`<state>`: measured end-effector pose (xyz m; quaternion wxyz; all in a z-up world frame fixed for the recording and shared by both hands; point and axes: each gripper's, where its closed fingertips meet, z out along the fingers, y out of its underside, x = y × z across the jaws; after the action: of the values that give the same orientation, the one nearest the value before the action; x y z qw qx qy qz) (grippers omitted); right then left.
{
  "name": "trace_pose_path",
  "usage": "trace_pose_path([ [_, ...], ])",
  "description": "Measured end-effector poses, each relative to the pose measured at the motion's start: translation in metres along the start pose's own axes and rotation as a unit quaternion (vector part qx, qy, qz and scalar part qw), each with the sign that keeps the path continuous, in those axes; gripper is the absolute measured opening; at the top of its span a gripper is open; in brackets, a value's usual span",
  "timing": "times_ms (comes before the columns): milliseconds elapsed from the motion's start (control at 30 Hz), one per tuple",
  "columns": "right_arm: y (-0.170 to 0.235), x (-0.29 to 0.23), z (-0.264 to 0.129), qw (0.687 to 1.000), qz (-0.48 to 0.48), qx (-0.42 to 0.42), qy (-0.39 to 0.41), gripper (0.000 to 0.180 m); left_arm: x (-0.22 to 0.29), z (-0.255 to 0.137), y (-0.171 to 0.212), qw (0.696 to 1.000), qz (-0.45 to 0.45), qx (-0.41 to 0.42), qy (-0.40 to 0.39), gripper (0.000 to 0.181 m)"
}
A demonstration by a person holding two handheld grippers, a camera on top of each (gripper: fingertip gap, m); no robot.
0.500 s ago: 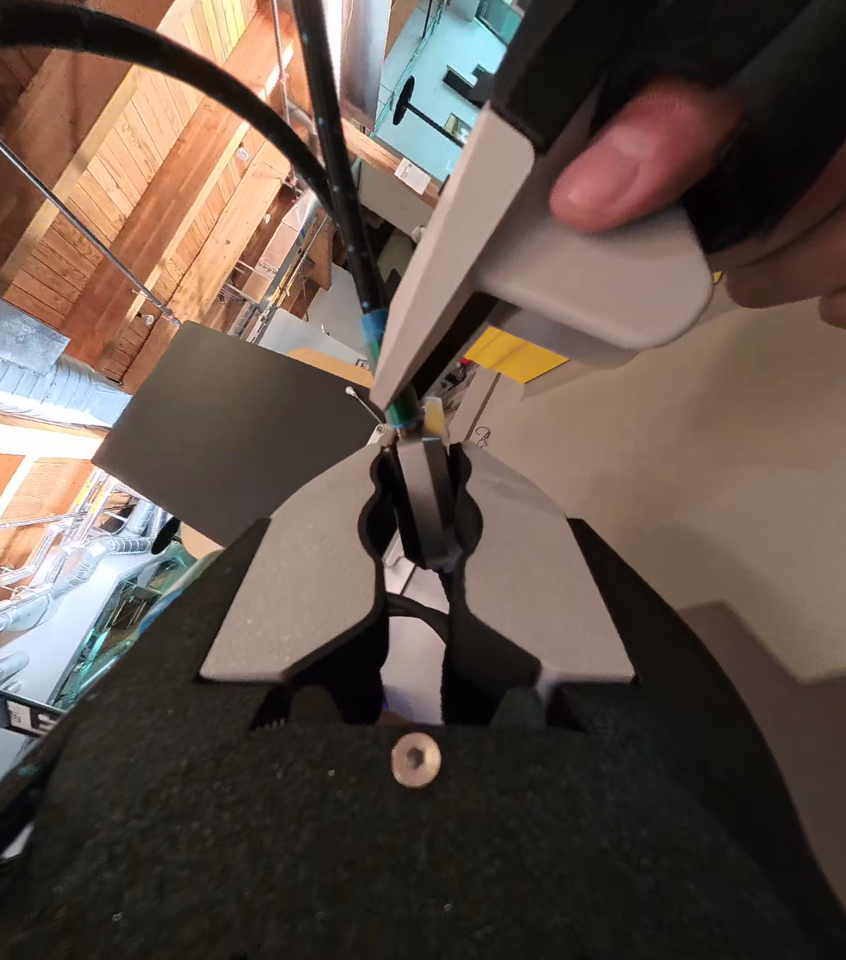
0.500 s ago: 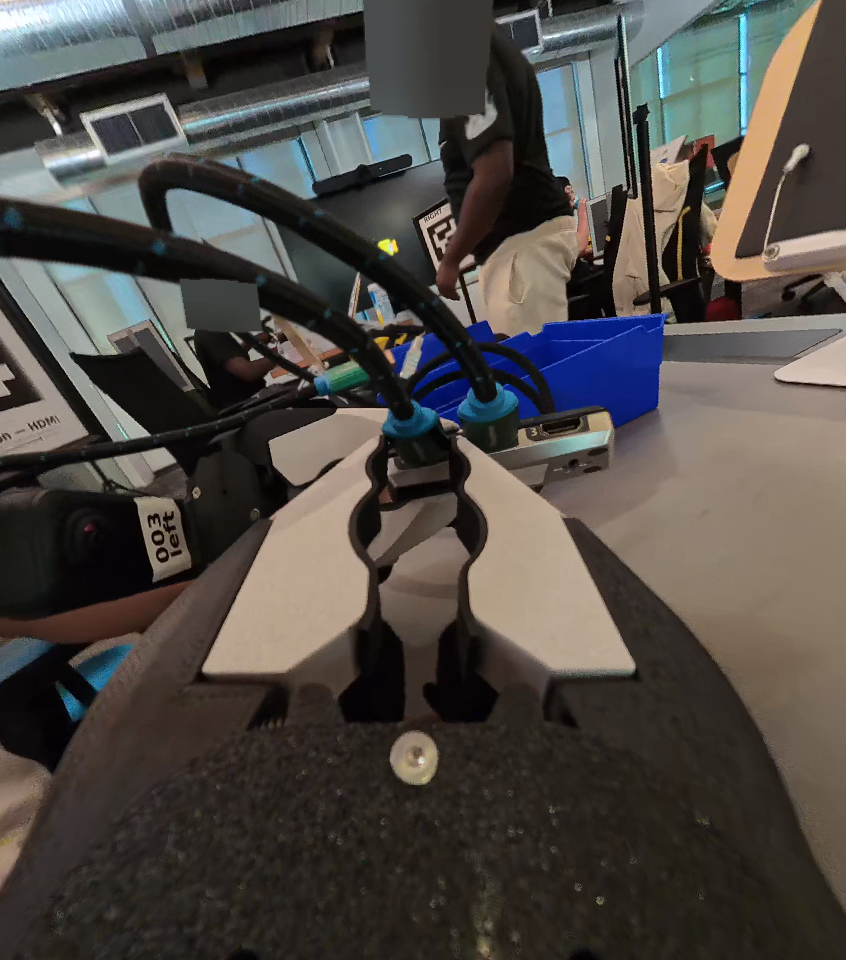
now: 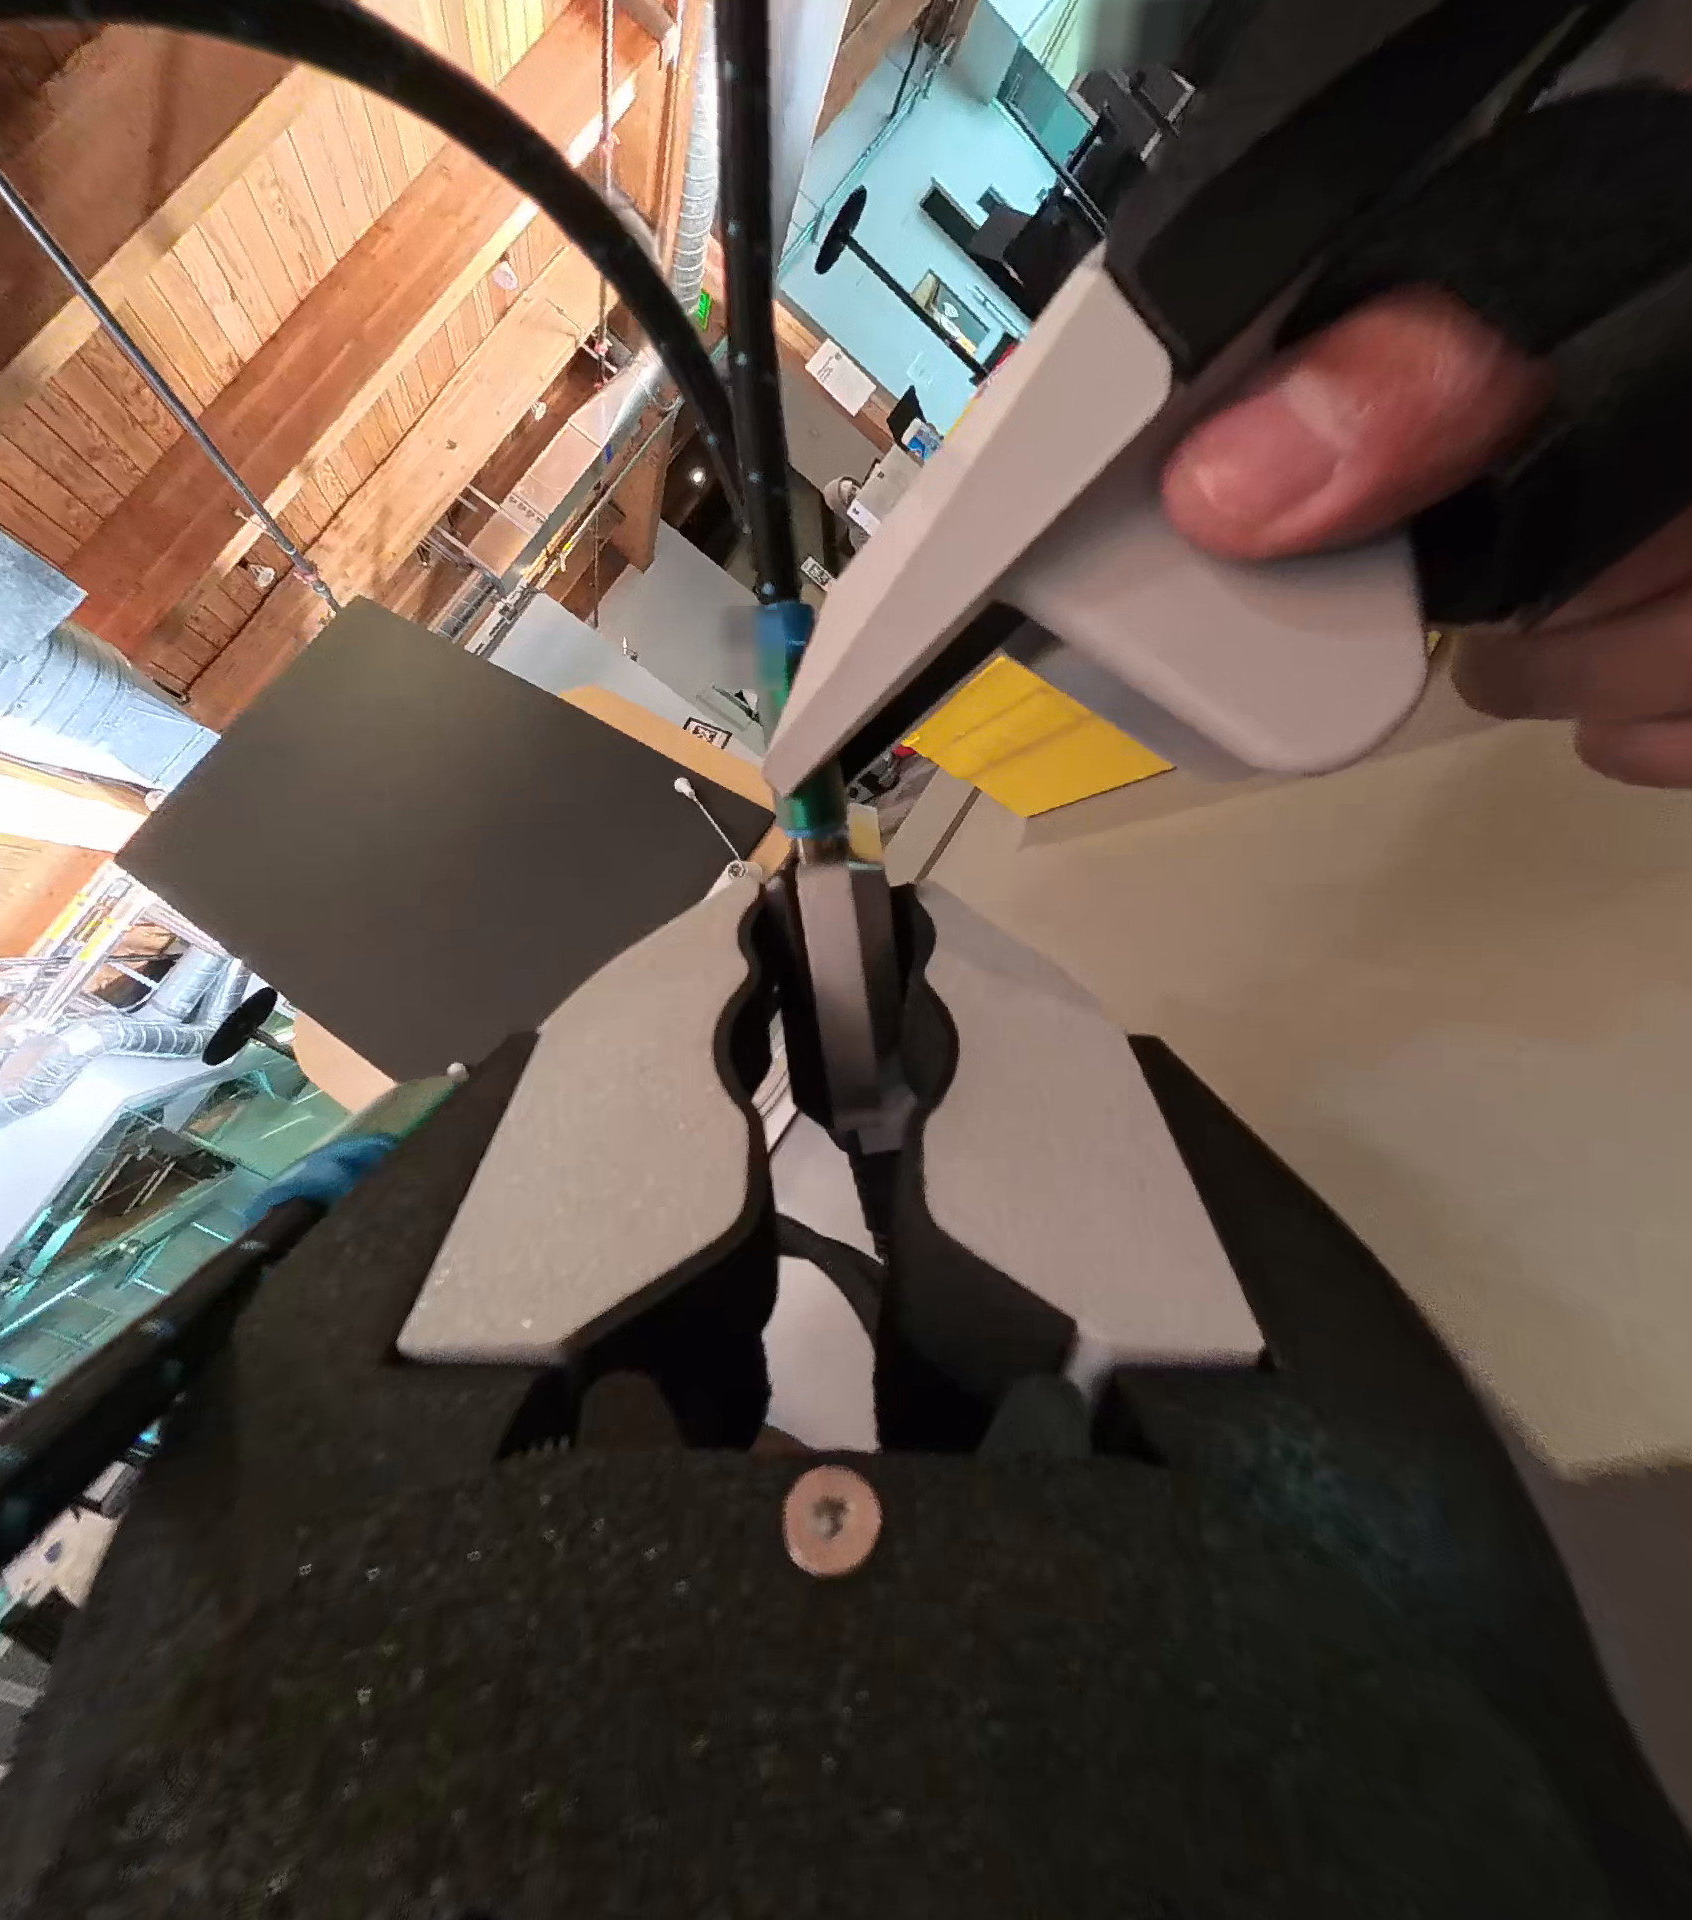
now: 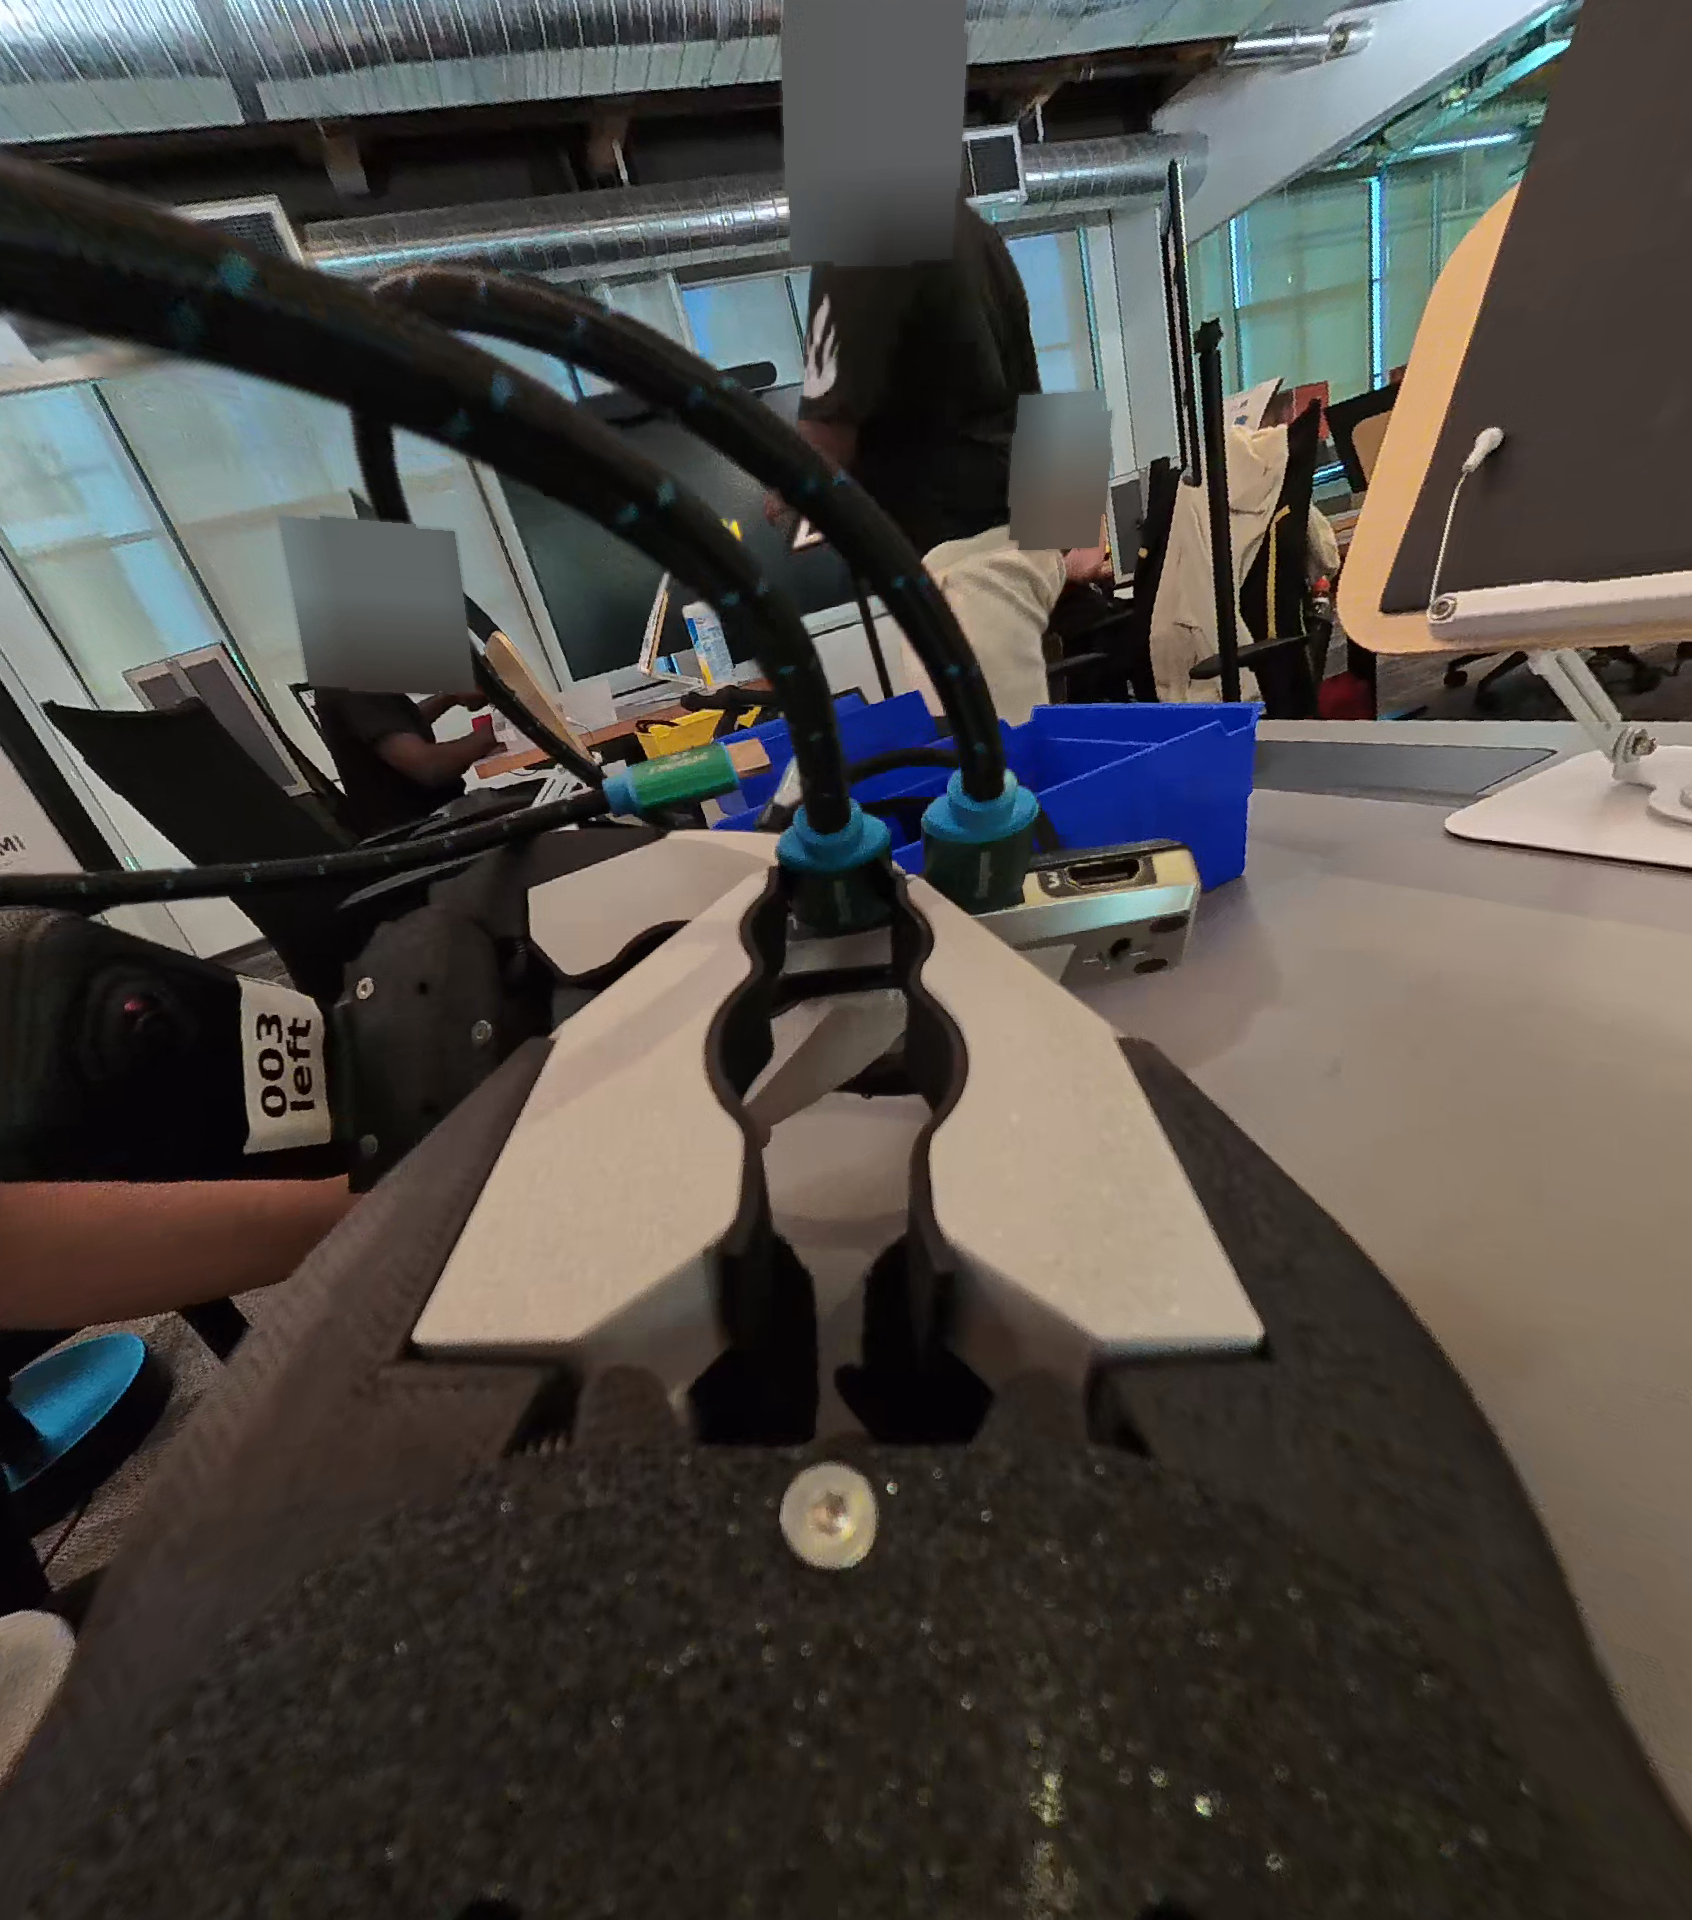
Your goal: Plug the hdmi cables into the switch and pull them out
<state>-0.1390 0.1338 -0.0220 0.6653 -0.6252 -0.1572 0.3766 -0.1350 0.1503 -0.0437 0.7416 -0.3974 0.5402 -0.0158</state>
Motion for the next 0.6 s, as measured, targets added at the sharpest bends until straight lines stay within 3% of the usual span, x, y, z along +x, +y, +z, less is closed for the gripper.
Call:
trace_pose_path([
  [600,-0.0052,0.0006,0.0015,0.999,0.04,0.016,-0.027,0.018,-0.003,-0.0006,0.0005,1.0,-0.017,0.0,-0.009,0.021],
])
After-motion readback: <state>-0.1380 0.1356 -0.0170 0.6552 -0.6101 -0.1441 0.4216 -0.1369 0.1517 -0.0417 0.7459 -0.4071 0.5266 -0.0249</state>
